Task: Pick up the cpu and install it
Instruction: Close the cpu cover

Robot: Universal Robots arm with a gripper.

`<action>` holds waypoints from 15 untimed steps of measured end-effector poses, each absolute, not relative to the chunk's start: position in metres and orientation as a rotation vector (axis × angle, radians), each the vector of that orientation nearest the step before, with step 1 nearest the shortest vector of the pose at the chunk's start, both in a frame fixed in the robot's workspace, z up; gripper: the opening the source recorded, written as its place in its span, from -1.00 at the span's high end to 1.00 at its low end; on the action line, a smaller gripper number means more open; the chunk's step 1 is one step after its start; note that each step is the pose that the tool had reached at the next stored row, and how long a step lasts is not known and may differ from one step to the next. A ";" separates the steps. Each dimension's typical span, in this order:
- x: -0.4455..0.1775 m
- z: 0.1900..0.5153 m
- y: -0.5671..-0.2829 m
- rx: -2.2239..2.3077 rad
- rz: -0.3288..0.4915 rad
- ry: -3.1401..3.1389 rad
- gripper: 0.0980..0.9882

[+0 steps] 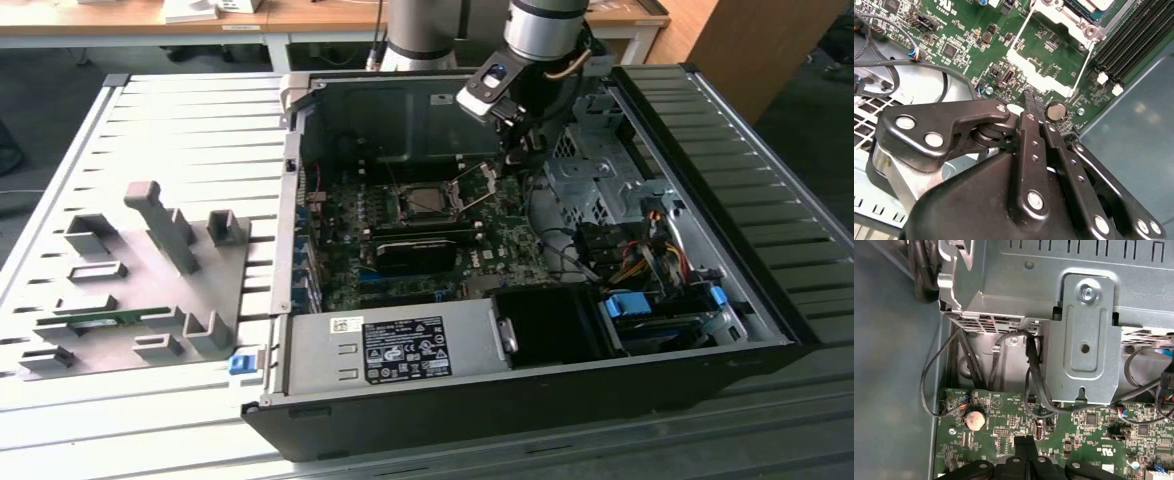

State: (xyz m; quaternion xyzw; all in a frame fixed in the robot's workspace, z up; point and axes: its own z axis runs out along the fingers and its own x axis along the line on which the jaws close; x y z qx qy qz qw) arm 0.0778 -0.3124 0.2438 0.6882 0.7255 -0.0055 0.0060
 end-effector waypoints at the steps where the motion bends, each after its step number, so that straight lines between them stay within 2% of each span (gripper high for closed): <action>1: 0.078 0.242 -0.312 2.154 -0.018 2.271 0.98; 15: 0.073 0.233 -0.311 2.157 -0.022 2.274 0.98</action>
